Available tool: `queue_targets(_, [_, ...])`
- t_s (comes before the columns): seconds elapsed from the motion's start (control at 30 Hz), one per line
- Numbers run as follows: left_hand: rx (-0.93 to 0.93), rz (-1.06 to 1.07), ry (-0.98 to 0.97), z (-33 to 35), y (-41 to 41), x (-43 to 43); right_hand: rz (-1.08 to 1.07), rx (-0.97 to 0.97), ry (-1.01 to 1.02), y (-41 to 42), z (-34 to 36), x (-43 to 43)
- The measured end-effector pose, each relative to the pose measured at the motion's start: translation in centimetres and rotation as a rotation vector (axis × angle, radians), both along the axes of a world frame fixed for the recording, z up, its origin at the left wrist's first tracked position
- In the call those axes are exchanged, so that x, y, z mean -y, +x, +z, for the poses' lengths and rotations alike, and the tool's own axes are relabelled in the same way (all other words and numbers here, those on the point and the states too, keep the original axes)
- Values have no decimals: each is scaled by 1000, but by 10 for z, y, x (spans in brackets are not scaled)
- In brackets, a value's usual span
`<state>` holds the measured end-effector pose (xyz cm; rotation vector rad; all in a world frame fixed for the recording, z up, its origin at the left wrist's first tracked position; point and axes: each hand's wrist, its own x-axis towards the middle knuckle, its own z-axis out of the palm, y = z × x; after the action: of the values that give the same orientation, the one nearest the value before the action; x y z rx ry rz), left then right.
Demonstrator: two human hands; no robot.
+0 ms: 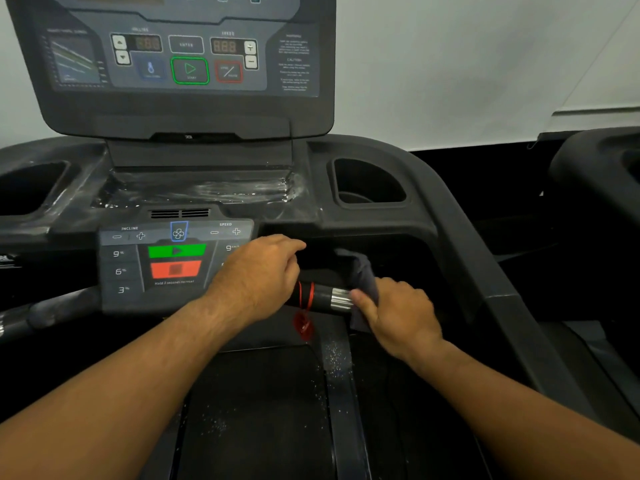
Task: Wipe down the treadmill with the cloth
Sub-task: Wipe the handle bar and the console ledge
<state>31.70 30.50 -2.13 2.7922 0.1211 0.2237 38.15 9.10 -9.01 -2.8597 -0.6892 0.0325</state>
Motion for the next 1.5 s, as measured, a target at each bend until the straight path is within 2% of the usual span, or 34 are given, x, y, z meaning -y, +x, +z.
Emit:
queue_targets(0.07, [4, -4, -3, 2, 3, 4, 251, -22, 24, -1, 4, -18])
queue_targets(0.13, [-4, -14, -12, 5, 6, 11, 467, -136, 85, 2, 12, -33])
queue_targets(0.2, [-13, -9, -12, 9, 10, 13, 523, -204, 136, 6, 16, -39])
queue_targets(0.27, [-19, 1, -4, 13, 14, 13, 449, -191, 137, 8, 14, -32])
queue_targets(0.37, [-24, 14, 17, 14, 17, 16, 217, -164, 79, 11, 6, -15])
queue_targets(0.5, [-55, 29, 22, 9, 16, 26, -66, -207, 225, 25, 2, -1])
queue_targets(0.63, [-80, 21, 53, 12, 14, 30, -206, -268, 218, 34, 10, -11])
queue_targets(0.7, [-79, 28, 74, 16, 14, 29, -201, -315, 203, 38, 18, -20])
queue_targets(0.77, [-57, 49, 88, 20, 16, 26, -85, -318, 202, 37, 16, -29])
queue_targets(0.93, [-22, 110, 141, 28, 24, 18, 387, -215, 289, 12, 5, -21])
queue_targets(1.0, [-15, 121, 170, 33, 31, 11, 444, -260, 328, 16, 0, -13])
queue_targets(1.1, [-20, 151, 206, 41, 42, -9, 203, -298, 510, 39, 2, -12])
queue_targets(1.2, [-75, 164, 249, 47, 57, -41, -89, -156, 794, 70, 31, -29])
queue_targets(1.27, [-100, 154, 256, 50, 68, -62, -155, -79, 980, 91, 67, -49])
queue_targets(1.3, [-113, 144, 256, 52, 74, -72, -153, -58, 983, 101, 84, -62])
queue_targets(1.37, [-154, 113, 264, 56, 88, -89, -94, -75, 852, 120, 100, -92])
queue_targets(1.5, [-247, 32, 188, 62, 111, -114, 90, -233, 206, 127, 66, -148])
